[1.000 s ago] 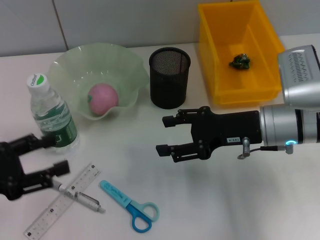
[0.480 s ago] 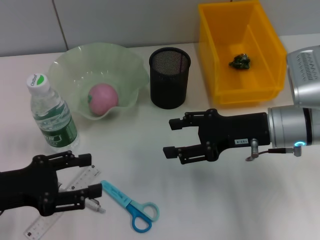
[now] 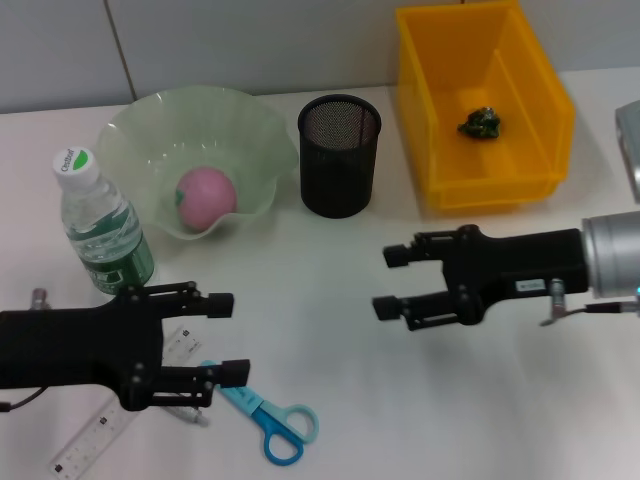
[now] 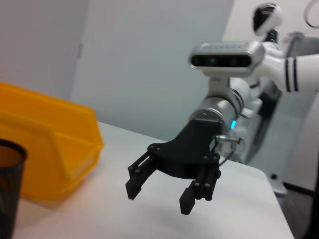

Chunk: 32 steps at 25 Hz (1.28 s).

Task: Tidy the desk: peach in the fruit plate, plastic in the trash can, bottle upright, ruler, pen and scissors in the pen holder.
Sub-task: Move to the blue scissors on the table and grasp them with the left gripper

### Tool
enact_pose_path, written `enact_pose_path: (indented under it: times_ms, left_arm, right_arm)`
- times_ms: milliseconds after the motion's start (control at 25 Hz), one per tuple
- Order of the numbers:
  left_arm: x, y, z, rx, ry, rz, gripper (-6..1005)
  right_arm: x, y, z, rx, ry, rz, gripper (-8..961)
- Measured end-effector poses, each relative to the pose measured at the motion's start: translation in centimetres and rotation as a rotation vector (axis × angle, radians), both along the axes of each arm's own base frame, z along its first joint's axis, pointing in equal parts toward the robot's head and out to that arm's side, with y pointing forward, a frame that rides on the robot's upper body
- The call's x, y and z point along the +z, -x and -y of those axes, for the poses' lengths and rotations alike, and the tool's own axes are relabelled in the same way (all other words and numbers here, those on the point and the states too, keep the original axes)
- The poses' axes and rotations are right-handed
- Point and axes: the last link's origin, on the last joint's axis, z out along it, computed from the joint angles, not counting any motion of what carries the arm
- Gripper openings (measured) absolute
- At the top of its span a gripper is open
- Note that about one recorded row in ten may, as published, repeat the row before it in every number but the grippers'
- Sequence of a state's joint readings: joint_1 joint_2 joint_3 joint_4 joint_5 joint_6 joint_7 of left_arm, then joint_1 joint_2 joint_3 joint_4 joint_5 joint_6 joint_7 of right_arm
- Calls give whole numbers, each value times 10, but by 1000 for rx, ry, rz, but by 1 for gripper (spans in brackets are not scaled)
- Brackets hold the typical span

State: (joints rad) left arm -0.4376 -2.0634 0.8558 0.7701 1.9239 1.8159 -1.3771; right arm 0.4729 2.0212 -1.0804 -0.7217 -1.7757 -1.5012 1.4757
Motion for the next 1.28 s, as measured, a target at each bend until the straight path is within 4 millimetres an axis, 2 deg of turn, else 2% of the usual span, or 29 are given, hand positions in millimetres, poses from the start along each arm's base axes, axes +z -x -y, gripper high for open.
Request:
enact_pose_path:
  times_ms: [40, 160, 240, 320, 360, 400, 440, 520, 640, 760, 960, 1280]
  left_arm:
    - [-1, -8, -4, -34, 23, -28, 781]
    - [-1, -13, -7, -59, 33, -52, 781]
    - [1, -35, -18, -173, 50, -159, 781]
    - [1, -41, -21, -203, 53, -184, 781]
    - [2, -54, -28, -260, 55, -233, 781]
    - [2, -54, -28, -260, 55, -233, 781]
    - [4, -65, -35, -304, 56, -288, 781]
    - [3, -70, -38, -324, 59, -322, 780]
    - [-2, -87, -49, -436, 70, -439, 780]
    - [-4, -92, -52, -501, 66, -494, 780]
    - [-16, -111, -51, -720, 40, -647, 780]
    - [-31, -124, -47, -917, 49, -778, 779]
  right_arm:
    - [6, -4, 1, -19, 34, 25, 767]
    - [13, -6, 1, -35, 63, 44, 767]
    - [21, -7, 1, -48, 90, 52, 767]
    - [26, -6, 1, -55, 102, 52, 767]
    - [28, -6, 1, -57, 107, 52, 767]
    - [28, -6, 1, -57, 107, 52, 767]
    - [32, -4, -1, -69, 116, 61, 767]
    - [35, -3, -4, -81, 122, 73, 767]
    - [38, -1, -9, -97, 131, 91, 767]
    - [39, 3, -13, -106, 140, 100, 767]
    - [42, 9, -20, -109, 141, 108, 766]
    - [42, 14, -25, -126, 144, 107, 766]
